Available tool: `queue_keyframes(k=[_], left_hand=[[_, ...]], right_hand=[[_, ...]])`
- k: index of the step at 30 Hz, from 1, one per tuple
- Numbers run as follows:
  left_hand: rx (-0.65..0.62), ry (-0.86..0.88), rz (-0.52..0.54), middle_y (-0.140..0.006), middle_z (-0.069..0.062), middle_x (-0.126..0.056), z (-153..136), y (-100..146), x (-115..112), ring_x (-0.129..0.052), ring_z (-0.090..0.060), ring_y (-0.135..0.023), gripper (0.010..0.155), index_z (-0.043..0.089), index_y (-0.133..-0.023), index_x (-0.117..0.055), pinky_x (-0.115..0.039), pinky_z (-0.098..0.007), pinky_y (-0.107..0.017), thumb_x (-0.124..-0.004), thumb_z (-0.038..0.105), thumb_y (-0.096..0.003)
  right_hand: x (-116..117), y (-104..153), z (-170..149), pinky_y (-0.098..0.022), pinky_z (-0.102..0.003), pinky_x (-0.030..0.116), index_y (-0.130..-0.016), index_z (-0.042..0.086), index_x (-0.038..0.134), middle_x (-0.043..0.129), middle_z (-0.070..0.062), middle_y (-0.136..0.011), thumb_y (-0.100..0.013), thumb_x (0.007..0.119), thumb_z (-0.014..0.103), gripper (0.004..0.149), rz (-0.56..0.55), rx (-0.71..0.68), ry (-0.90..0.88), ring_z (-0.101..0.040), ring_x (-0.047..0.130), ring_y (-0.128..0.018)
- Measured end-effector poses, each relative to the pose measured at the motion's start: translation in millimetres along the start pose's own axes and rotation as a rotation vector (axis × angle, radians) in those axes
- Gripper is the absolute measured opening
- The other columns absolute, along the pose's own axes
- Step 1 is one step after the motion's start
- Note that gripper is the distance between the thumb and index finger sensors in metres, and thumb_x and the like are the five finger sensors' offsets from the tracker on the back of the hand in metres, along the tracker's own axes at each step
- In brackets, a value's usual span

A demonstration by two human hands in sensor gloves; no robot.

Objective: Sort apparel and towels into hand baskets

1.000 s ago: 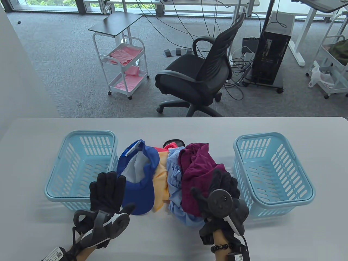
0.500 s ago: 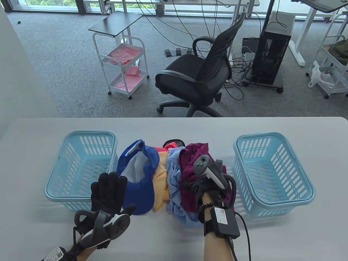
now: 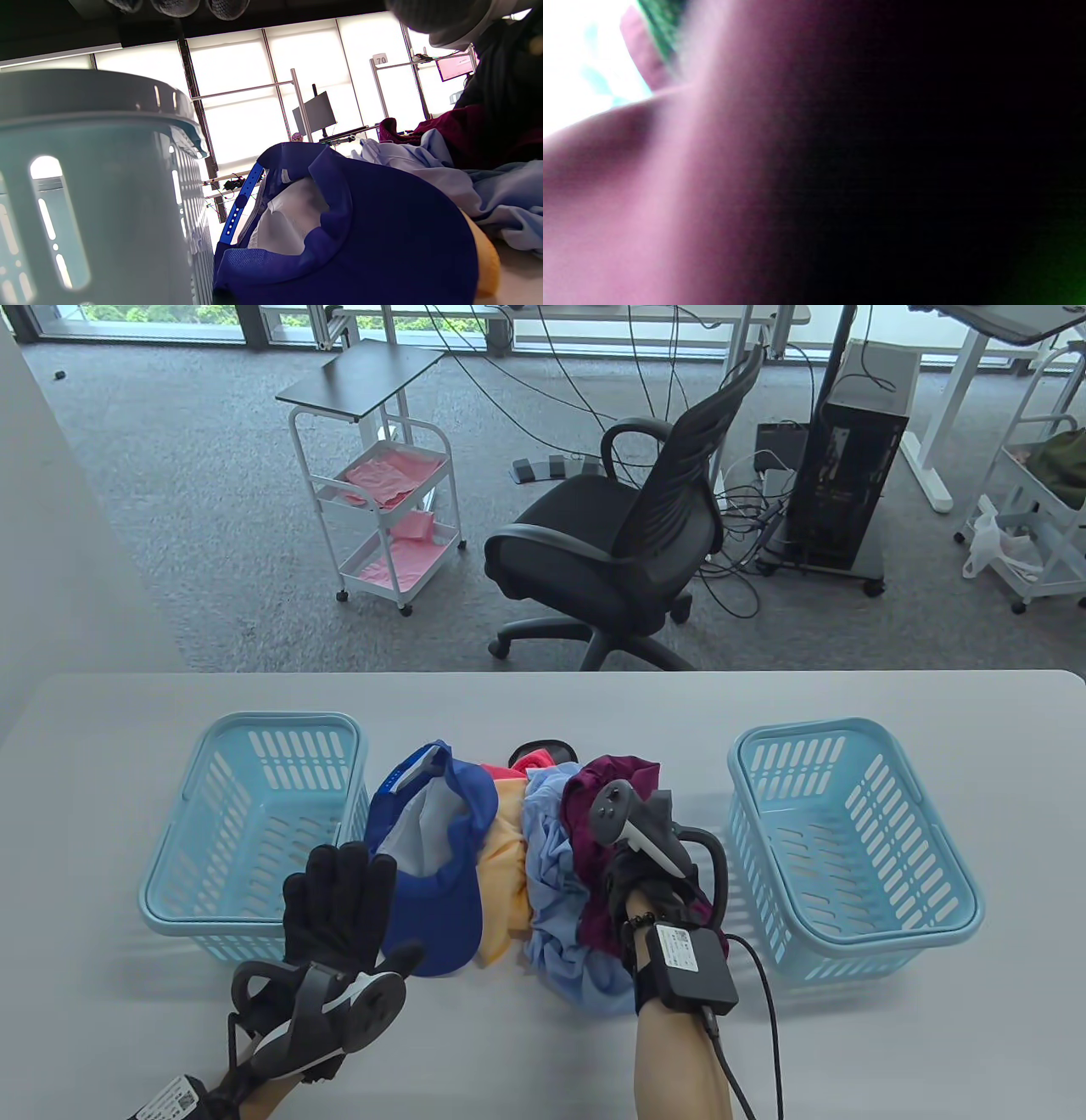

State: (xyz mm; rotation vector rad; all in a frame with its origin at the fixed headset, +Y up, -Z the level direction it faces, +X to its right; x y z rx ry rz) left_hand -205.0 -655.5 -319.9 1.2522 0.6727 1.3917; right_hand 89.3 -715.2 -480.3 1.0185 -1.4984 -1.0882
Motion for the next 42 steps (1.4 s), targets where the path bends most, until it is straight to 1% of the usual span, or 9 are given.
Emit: queue_keyframes(k=[4,10,18,23,26,30,34,39,42], left_hand=[[0.002,-0.001,0.003,-0.120,-0.032,-0.027,0,0,1,-0.037,-0.062,-0.109,0.093,0.007,-0.117,-0.019,-0.043,-0.072,-0.075,-0.059,0.063,-0.0537],[0.005,-0.001,0.008,-0.120,-0.032,-0.027,-1,0,1,-0.037,-0.062,-0.109,0.093,0.007,-0.117,-0.020,-0.043,-0.072,-0.075,-0.058,0.063,-0.0537],[0.008,-0.002,0.009,-0.120,-0.032,-0.027,-1,1,2,-0.037,-0.062,-0.109,0.093,0.007,-0.117,-0.020,-0.043,-0.071,-0.075,-0.059,0.063,-0.0536],[0.007,-0.006,0.010,-0.120,-0.032,-0.027,0,1,2,-0.037,-0.062,-0.109,0.093,0.007,-0.117,-0.020,-0.043,-0.072,-0.075,-0.059,0.063,-0.0537],[0.008,-0.009,0.010,-0.120,-0.032,-0.027,0,1,2,-0.037,-0.062,-0.109,0.093,0.007,-0.117,-0.020,-0.043,-0.072,-0.075,-0.059,0.063,-0.0537],[0.011,-0.012,0.008,-0.120,-0.032,-0.027,-1,1,2,-0.037,-0.062,-0.109,0.093,0.007,-0.117,-0.020,-0.043,-0.072,-0.075,-0.059,0.063,-0.0537],[0.016,-0.015,0.006,-0.120,-0.032,-0.027,-1,0,3,-0.037,-0.062,-0.109,0.093,0.006,-0.117,-0.020,-0.043,-0.072,-0.075,-0.059,0.063,-0.0537],[0.016,-0.019,0.005,-0.120,-0.033,-0.027,-1,0,4,-0.037,-0.062,-0.109,0.093,0.006,-0.117,-0.020,-0.043,-0.072,-0.075,-0.058,0.063,-0.0538],[0.019,-0.022,0.005,-0.120,-0.032,-0.027,-1,0,4,-0.038,-0.062,-0.109,0.093,0.006,-0.117,-0.020,-0.043,-0.072,-0.075,-0.059,0.063,-0.0537]], right_hand=[[-21,14,-8,-0.038,-0.044,0.095,-0.097,0.013,0.071,0.093,-0.021,-0.080,-0.042,0.095,0.034,0.063,-0.060,-0.002,-0.030,-0.037,0.106,-0.054],[-68,43,-10,-0.036,-0.042,0.096,-0.097,0.013,0.072,0.093,-0.022,-0.079,-0.042,0.095,0.032,0.063,-0.152,-0.028,-0.100,-0.037,0.107,-0.052],[-156,89,-14,-0.036,-0.042,0.096,-0.097,0.013,0.072,0.092,-0.023,-0.080,-0.042,0.095,0.030,0.062,-0.315,-0.062,-0.154,-0.037,0.107,-0.052],[-200,107,-45,-0.037,-0.043,0.096,-0.098,0.014,0.071,0.091,-0.023,-0.082,-0.042,0.095,0.029,0.062,-0.431,0.000,-0.102,-0.037,0.106,-0.053],[-208,107,-68,-0.038,-0.043,0.095,-0.098,0.015,0.071,0.090,-0.023,-0.083,-0.042,0.095,0.028,0.062,-0.461,0.053,-0.067,-0.038,0.105,-0.055],[-207,96,-101,-0.039,-0.044,0.095,-0.098,0.016,0.071,0.090,-0.023,-0.084,-0.043,0.094,0.027,0.061,-0.463,0.130,-0.011,-0.038,0.105,-0.056],[-190,74,-137,-0.040,-0.045,0.094,-0.098,0.016,0.070,0.089,-0.023,-0.084,-0.043,0.094,0.026,0.061,-0.423,0.212,0.006,-0.039,0.104,-0.057],[-167,49,-165,-0.040,-0.045,0.094,-0.098,0.015,0.069,0.089,-0.023,-0.085,-0.043,0.094,0.027,0.062,-0.359,0.270,0.016,-0.039,0.104,-0.058],[-152,37,-179,-0.046,-0.051,0.090,-0.104,0.011,0.062,0.082,-0.026,-0.091,-0.045,0.092,0.030,0.069,-0.299,0.289,-0.042,-0.045,0.099,-0.066]])
Point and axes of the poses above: the tracker on the back of each hand, its own z axis roughly to the thumb side, its own y axis roughly from the fingertips to the wrist, x = y × z, the point moved 5 cm from there along -y, roughly from the wrist to the fingertips
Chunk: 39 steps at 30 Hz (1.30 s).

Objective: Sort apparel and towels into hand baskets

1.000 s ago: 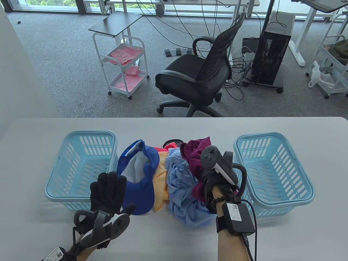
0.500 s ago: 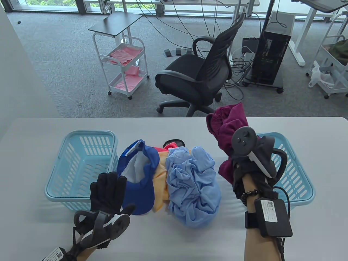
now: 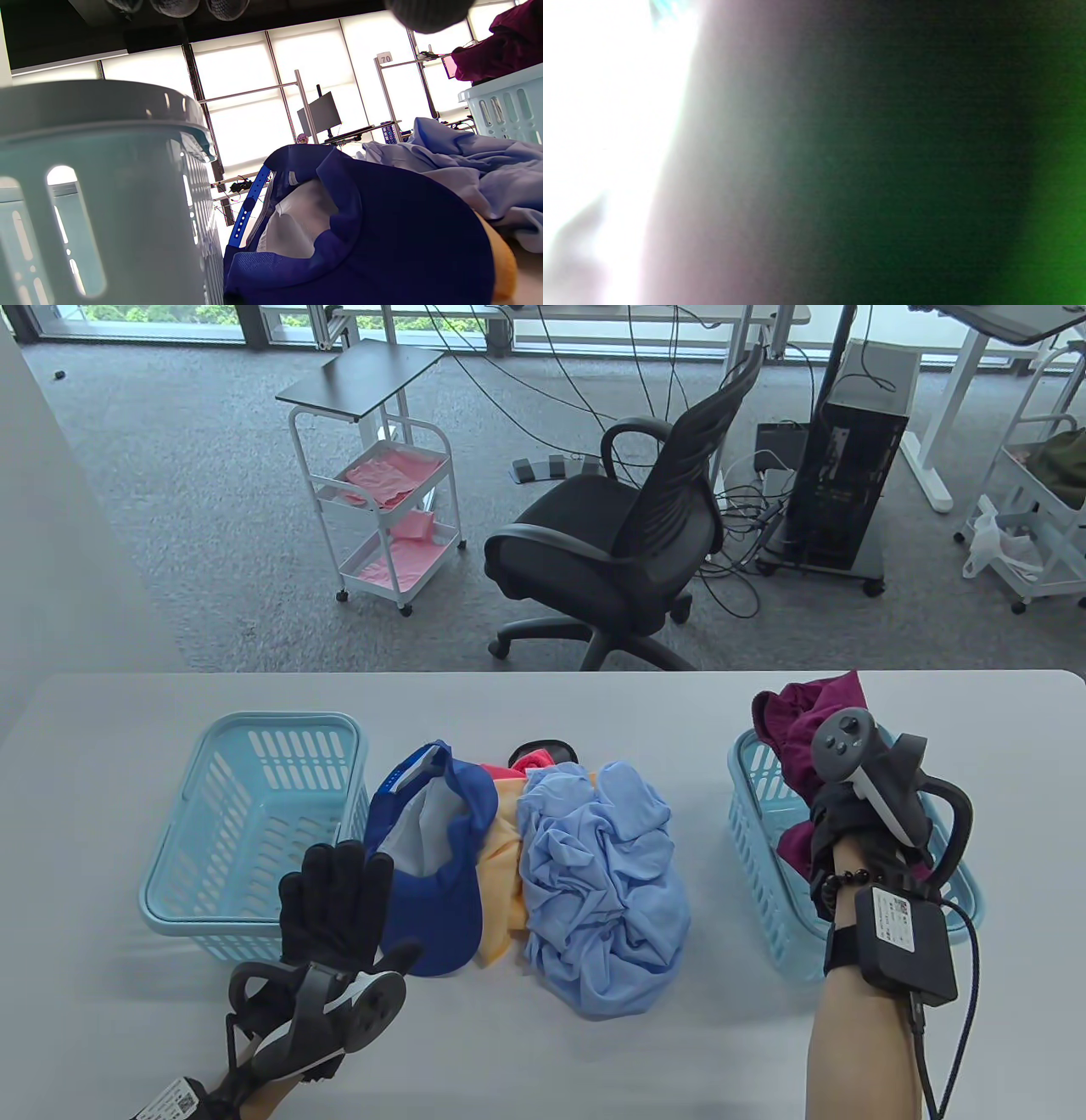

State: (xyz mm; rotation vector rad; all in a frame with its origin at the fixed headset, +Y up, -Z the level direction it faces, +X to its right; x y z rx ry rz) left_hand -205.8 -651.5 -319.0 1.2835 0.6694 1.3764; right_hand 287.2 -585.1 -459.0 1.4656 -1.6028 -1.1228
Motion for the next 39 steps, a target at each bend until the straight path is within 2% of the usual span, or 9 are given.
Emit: queue_keyframes(k=[5,8,13,18,24,29,32,33,39], left_hand=[[-0.002,-0.001,-0.004,-0.120,-0.032,-0.027,1,0,0,-0.038,-0.062,-0.109,0.093,0.007,-0.117,-0.020,-0.043,-0.072,-0.075,-0.059,0.063,-0.0537],[-0.003,0.000,-0.006,-0.120,-0.032,-0.027,1,0,0,-0.038,-0.062,-0.109,0.093,0.007,-0.117,-0.020,-0.043,-0.072,-0.075,-0.059,0.063,-0.0537],[-0.002,0.001,-0.002,-0.120,-0.032,-0.027,1,0,0,-0.038,-0.062,-0.109,0.093,0.007,-0.117,-0.020,-0.043,-0.072,-0.075,-0.059,0.063,-0.0538],[0.000,0.001,-0.002,-0.120,-0.032,-0.027,1,0,0,-0.038,-0.062,-0.109,0.093,0.006,-0.117,-0.020,-0.043,-0.072,-0.075,-0.059,0.063,-0.0538],[-0.002,0.004,-0.001,-0.120,-0.032,-0.027,1,0,1,-0.038,-0.062,-0.109,0.093,0.007,-0.117,-0.020,-0.043,-0.072,-0.075,-0.059,0.063,-0.0537],[-0.006,0.006,0.001,-0.120,-0.032,-0.027,2,0,1,-0.038,-0.062,-0.109,0.093,0.006,-0.117,-0.020,-0.043,-0.072,-0.075,-0.059,0.063,-0.0537],[-0.006,0.009,0.002,-0.120,-0.033,-0.027,1,0,1,-0.038,-0.062,-0.109,0.093,0.007,-0.117,-0.020,-0.043,-0.072,-0.075,-0.059,0.063,-0.0537],[-0.005,0.011,0.003,-0.120,-0.033,-0.027,1,0,1,-0.038,-0.062,-0.109,0.093,0.007,-0.117,-0.020,-0.043,-0.072,-0.075,-0.059,0.063,-0.0536],[-0.007,0.011,0.002,-0.120,-0.033,-0.027,1,0,1,-0.038,-0.062,-0.109,0.093,0.007,-0.117,-0.020,-0.043,-0.071,-0.075,-0.058,0.063,-0.0537]], right_hand=[[10,-1,-5,-0.058,-0.066,0.074,-0.109,0.006,0.050,0.066,-0.034,-0.101,-0.046,0.089,0.036,0.080,0.028,-0.019,-0.098,-0.058,0.080,-0.081],[3,3,-5,-0.061,-0.069,0.070,-0.110,0.005,0.049,0.061,-0.034,-0.104,-0.047,0.086,0.042,0.082,0.024,-0.025,-0.098,-0.060,0.075,-0.085],[-18,12,0,-0.061,-0.070,0.068,-0.109,0.003,0.052,0.061,-0.035,-0.104,-0.048,0.083,0.044,0.080,-0.010,-0.054,-0.198,-0.061,0.074,-0.085],[-31,31,30,-0.061,-0.071,0.068,-0.109,0.002,0.052,0.060,-0.036,-0.104,-0.049,0.082,0.045,0.080,-0.014,-0.158,-0.248,-0.062,0.073,-0.086],[-26,61,89,-0.063,-0.074,0.062,-0.112,0.002,0.045,0.050,-0.039,-0.107,-0.050,0.079,0.048,0.084,0.008,-0.293,-0.270,-0.066,0.064,-0.090],[4,80,140,-0.065,-0.078,0.053,-0.113,0.003,0.041,0.038,-0.042,-0.109,-0.050,0.078,0.050,0.087,0.061,-0.369,-0.250,-0.069,0.051,-0.093],[34,90,173,-0.066,-0.080,0.048,-0.114,0.005,0.035,0.029,-0.042,-0.110,-0.050,0.078,0.052,0.091,0.145,-0.423,-0.213,-0.071,0.043,-0.095],[51,94,187,-0.066,-0.081,0.046,-0.115,0.007,0.032,0.026,-0.042,-0.111,-0.049,0.078,0.053,0.092,0.205,-0.447,-0.186,-0.072,0.039,-0.095],[117,104,222,-0.064,-0.085,0.039,-0.115,0.017,0.023,0.012,-0.041,-0.111,-0.047,0.080,0.057,0.097,0.374,-0.508,-0.083,-0.076,0.027,-0.093]])
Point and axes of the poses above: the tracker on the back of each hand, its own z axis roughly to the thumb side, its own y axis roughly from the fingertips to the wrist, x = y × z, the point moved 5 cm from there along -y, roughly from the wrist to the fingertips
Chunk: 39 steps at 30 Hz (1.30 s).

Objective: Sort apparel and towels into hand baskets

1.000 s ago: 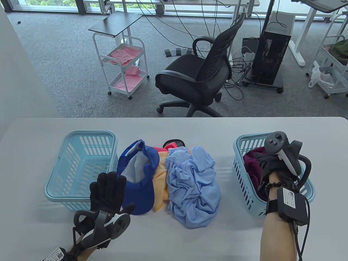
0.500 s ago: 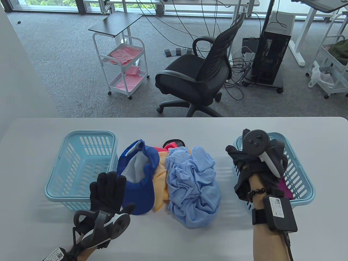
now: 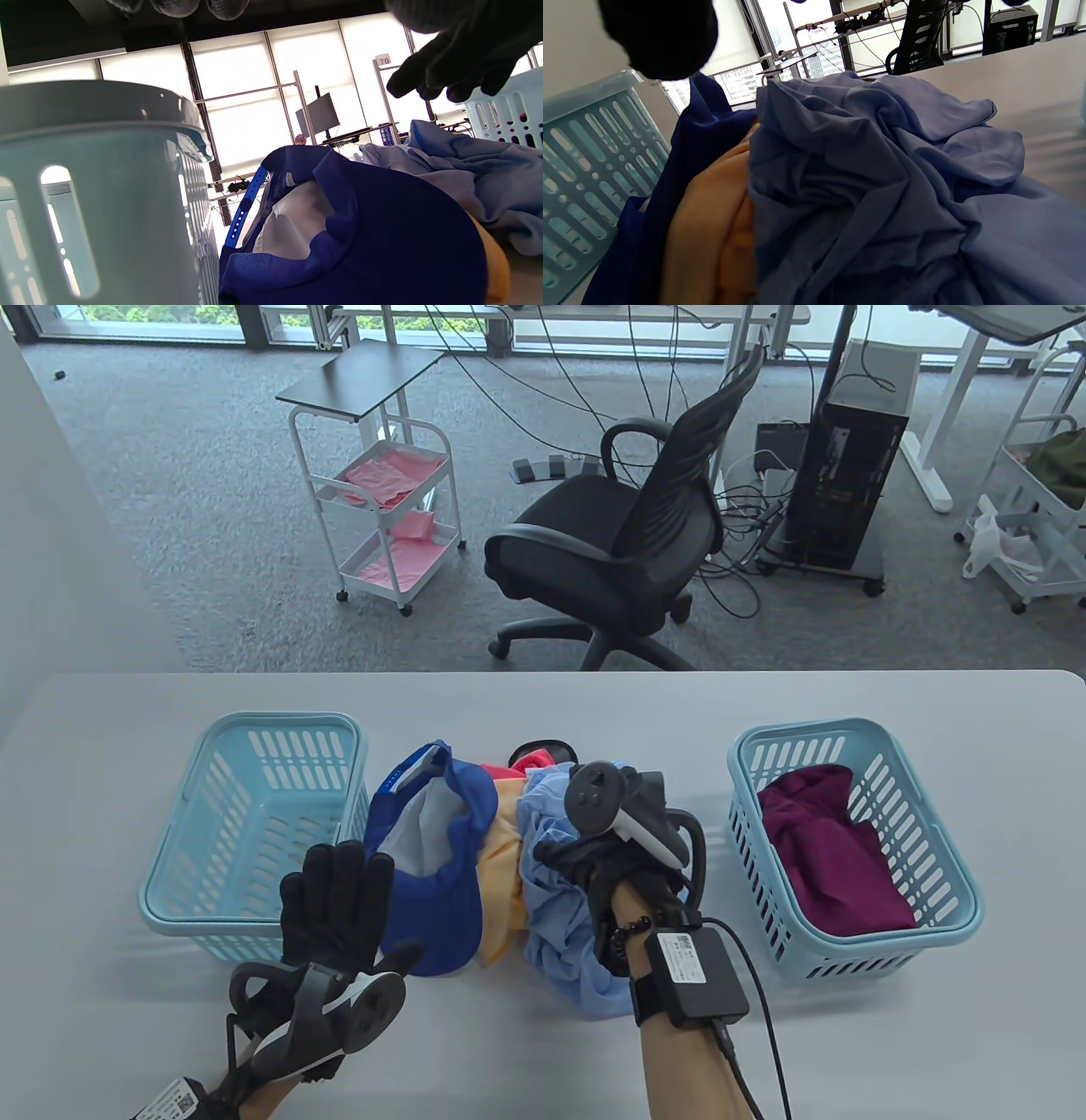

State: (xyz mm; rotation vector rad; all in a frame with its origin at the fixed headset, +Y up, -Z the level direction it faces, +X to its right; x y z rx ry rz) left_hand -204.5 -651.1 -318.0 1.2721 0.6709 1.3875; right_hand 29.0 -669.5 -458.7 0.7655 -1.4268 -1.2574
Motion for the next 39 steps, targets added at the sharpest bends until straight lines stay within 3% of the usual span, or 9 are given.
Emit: queue_keyframes(k=[3,7,15,19,22,27,39], left_hand=[[0.000,0.001,0.001,-0.120,-0.033,-0.027,0,0,0,-0.038,-0.062,-0.109,0.093,0.007,-0.117,-0.020,-0.043,-0.072,-0.075,-0.059,0.063,-0.0537],[0.001,0.000,-0.003,-0.120,-0.033,-0.027,-1,0,0,-0.038,-0.062,-0.109,0.093,0.006,-0.117,-0.020,-0.043,-0.071,-0.075,-0.059,0.063,-0.0538],[0.002,-0.002,-0.008,-0.120,-0.033,-0.027,0,0,0,-0.038,-0.062,-0.109,0.093,0.006,-0.117,-0.020,-0.043,-0.071,-0.075,-0.058,0.063,-0.0538],[0.001,-0.004,-0.012,-0.120,-0.033,-0.027,0,0,-1,-0.038,-0.062,-0.109,0.093,0.007,-0.117,-0.020,-0.043,-0.072,-0.075,-0.059,0.063,-0.0537],[0.004,-0.004,-0.016,-0.120,-0.033,-0.027,-1,0,-1,-0.038,-0.062,-0.109,0.093,0.006,-0.117,-0.020,-0.043,-0.072,-0.075,-0.059,0.063,-0.0538],[0.009,-0.003,-0.018,-0.120,-0.033,-0.027,-1,-1,-1,-0.038,-0.062,-0.109,0.093,0.006,-0.117,-0.020,-0.043,-0.072,-0.075,-0.058,0.063,-0.0538],[0.011,-0.001,-0.016,-0.120,-0.033,-0.027,-2,-1,0,-0.038,-0.062,-0.109,0.093,0.006,-0.117,-0.020,-0.043,-0.071,-0.075,-0.059,0.063,-0.0538]], right_hand=[[40,-13,2,-0.062,-0.088,0.034,-0.114,0.017,0.016,-0.002,-0.042,-0.106,-0.045,0.082,0.057,0.103,0.138,-0.007,0.060,-0.078,0.019,-0.091],[67,-20,-7,-0.060,-0.090,0.034,-0.109,0.015,0.001,-0.011,-0.044,-0.100,-0.042,0.082,0.059,0.114,0.206,0.009,0.143,-0.081,0.016,-0.088],[96,-17,-38,-0.057,-0.092,0.045,-0.105,0.013,-0.008,-0.002,-0.046,-0.103,-0.040,0.083,0.060,0.121,0.236,0.052,0.157,-0.082,0.028,-0.088],[110,-16,-47,-0.058,-0.087,0.054,-0.105,0.014,-0.006,0.015,-0.044,-0.108,-0.040,0.084,0.059,0.121,0.157,0.063,0.173,-0.079,0.042,-0.090],[106,-15,-44,-0.059,-0.084,0.061,-0.108,0.014,0.000,0.027,-0.041,-0.110,-0.040,0.085,0.057,0.117,0.114,0.080,0.209,-0.075,0.052,-0.090],[97,-10,-41,-0.055,-0.076,0.075,-0.112,0.016,0.021,0.052,-0.033,-0.108,-0.041,0.089,0.049,0.103,-0.057,0.101,0.247,-0.066,0.072,-0.086],[81,-6,-44,-0.041,-0.048,0.099,-0.107,0.019,0.051,0.083,-0.022,-0.090,-0.039,0.097,0.033,0.083,-0.228,0.093,0.302,-0.044,0.101,-0.065]])
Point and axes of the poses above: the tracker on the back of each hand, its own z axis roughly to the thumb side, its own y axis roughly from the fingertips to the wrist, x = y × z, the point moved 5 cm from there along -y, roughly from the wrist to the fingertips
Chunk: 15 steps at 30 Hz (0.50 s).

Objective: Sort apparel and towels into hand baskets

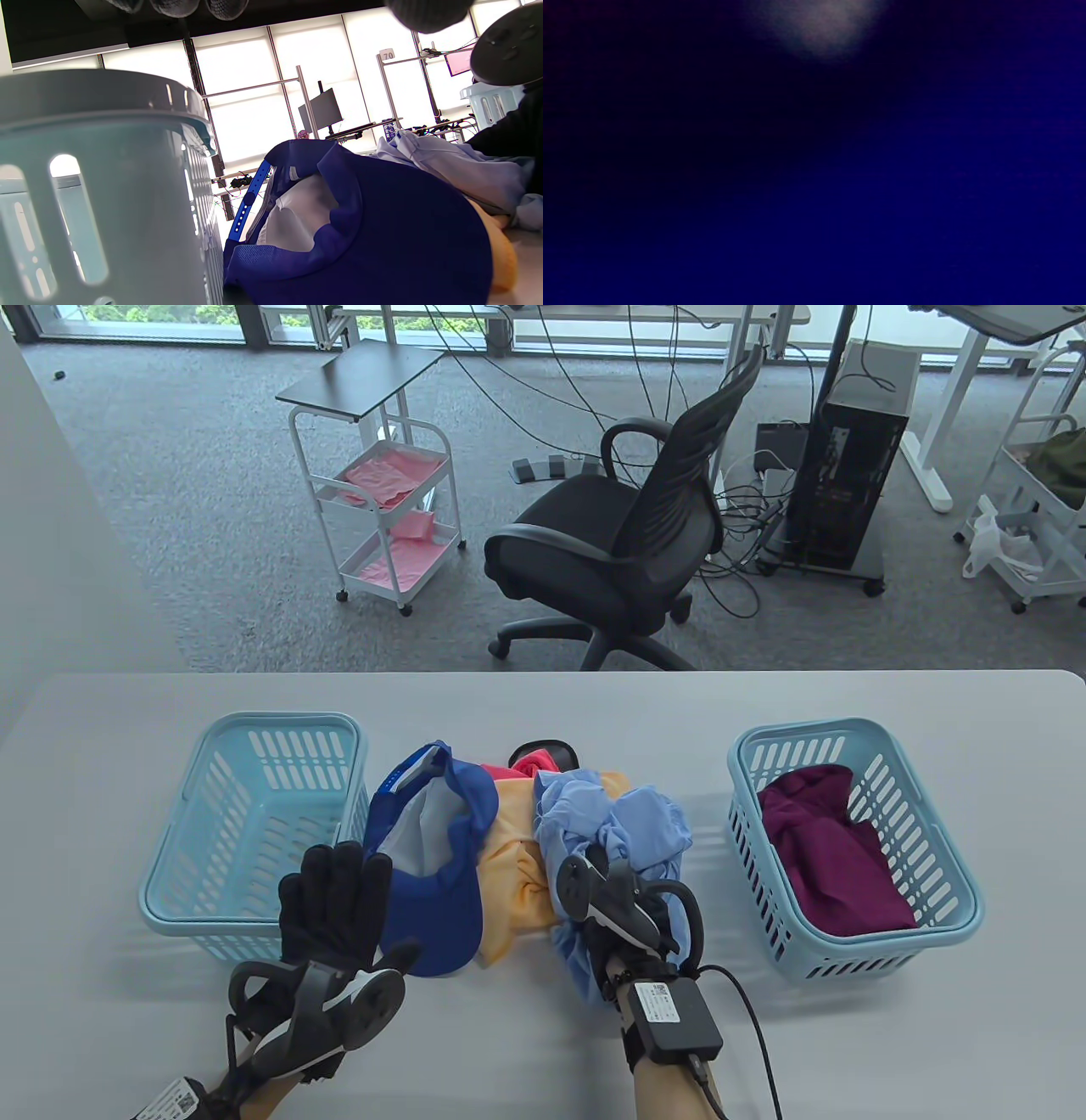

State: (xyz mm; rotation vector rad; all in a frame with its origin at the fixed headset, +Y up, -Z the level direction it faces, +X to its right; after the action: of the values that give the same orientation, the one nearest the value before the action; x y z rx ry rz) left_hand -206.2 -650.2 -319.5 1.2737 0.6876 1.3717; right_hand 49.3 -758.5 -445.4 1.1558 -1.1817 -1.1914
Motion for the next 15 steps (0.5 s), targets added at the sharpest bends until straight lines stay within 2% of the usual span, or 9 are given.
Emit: queue_keyframes(k=[6,11,15], left_hand=[[0.002,0.001,0.006,-0.120,-0.033,-0.027,-1,0,0,-0.038,-0.062,-0.109,0.093,0.006,-0.117,-0.020,-0.043,-0.071,-0.075,-0.058,0.063,-0.0538],[0.005,0.001,0.009,-0.120,-0.033,-0.027,-1,0,1,-0.037,-0.062,-0.109,0.093,0.007,-0.117,-0.020,-0.043,-0.071,-0.075,-0.058,0.063,-0.0538],[0.004,0.000,0.016,-0.120,-0.033,-0.027,-2,1,2,-0.038,-0.062,-0.109,0.093,0.006,-0.117,-0.020,-0.043,-0.071,-0.075,-0.058,0.063,-0.0538]], right_hand=[[-11,5,-14,-0.035,-0.042,0.101,-0.104,0.019,0.059,0.089,-0.020,-0.083,-0.039,0.098,0.028,0.077,-0.053,0.013,-0.103,-0.040,0.105,-0.057],[-38,12,-25,-0.034,-0.042,0.101,-0.104,0.019,0.060,0.089,-0.021,-0.083,-0.039,0.099,0.027,0.076,-0.117,0.036,-0.180,-0.040,0.105,-0.057],[-69,21,-32,-0.034,-0.042,0.101,-0.104,0.019,0.060,0.088,-0.022,-0.083,-0.039,0.099,0.026,0.076,-0.147,0.041,-0.280,-0.040,0.104,-0.057]])
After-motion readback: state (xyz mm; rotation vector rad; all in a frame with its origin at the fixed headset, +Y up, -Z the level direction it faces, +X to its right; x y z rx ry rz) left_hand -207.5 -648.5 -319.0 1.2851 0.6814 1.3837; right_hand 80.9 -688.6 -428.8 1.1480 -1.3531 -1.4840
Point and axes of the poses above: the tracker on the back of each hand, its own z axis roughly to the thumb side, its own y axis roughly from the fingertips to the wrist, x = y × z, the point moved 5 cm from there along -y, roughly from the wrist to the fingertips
